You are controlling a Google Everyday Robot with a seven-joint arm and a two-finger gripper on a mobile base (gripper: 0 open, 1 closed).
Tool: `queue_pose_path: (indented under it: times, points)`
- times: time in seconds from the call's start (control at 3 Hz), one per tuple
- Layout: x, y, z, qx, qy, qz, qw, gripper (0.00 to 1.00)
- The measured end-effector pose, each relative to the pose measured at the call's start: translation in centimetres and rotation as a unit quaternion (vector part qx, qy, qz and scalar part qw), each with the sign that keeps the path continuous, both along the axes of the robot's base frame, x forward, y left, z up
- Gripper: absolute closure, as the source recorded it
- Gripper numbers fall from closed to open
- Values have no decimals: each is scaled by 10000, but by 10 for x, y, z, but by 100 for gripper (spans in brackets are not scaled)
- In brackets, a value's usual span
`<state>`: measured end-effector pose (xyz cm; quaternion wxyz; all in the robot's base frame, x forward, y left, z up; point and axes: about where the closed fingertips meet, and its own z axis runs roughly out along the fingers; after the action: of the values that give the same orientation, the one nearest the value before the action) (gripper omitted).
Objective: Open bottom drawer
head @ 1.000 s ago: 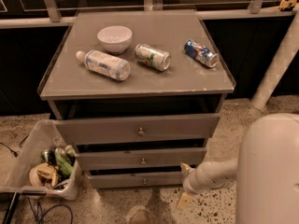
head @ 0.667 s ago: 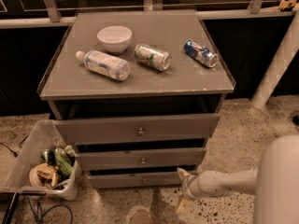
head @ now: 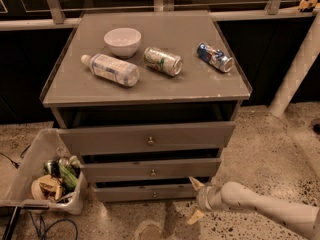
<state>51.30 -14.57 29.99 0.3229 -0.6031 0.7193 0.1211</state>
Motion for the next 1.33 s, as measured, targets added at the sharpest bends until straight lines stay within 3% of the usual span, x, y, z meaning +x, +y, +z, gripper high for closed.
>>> queue_pose_path:
  times: [0.67, 1.33]
  points:
    - [5, 2, -8, -95, -4, -58, 9999, 0]
    - [25, -1, -32, -227, -181, -278, 9992, 0]
